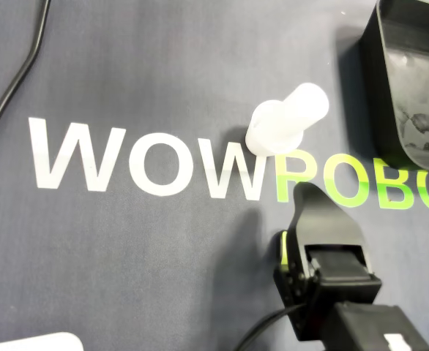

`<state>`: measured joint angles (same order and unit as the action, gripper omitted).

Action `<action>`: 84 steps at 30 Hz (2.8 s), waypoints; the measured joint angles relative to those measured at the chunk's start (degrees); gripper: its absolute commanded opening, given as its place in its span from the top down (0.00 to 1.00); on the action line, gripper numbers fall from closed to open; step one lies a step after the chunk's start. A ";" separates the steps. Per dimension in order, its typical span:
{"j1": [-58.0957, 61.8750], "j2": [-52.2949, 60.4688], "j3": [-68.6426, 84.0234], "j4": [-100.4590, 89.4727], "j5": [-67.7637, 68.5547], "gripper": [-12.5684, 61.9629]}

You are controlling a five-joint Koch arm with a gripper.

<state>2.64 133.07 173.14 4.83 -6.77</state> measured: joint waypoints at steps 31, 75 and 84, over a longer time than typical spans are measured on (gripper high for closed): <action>-2.29 0.00 2.02 -3.69 0.35 0.38; -2.29 0.00 2.11 -3.69 0.35 0.38; -2.29 0.00 2.11 -3.69 0.35 0.38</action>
<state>0.35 133.07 175.25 1.14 -6.42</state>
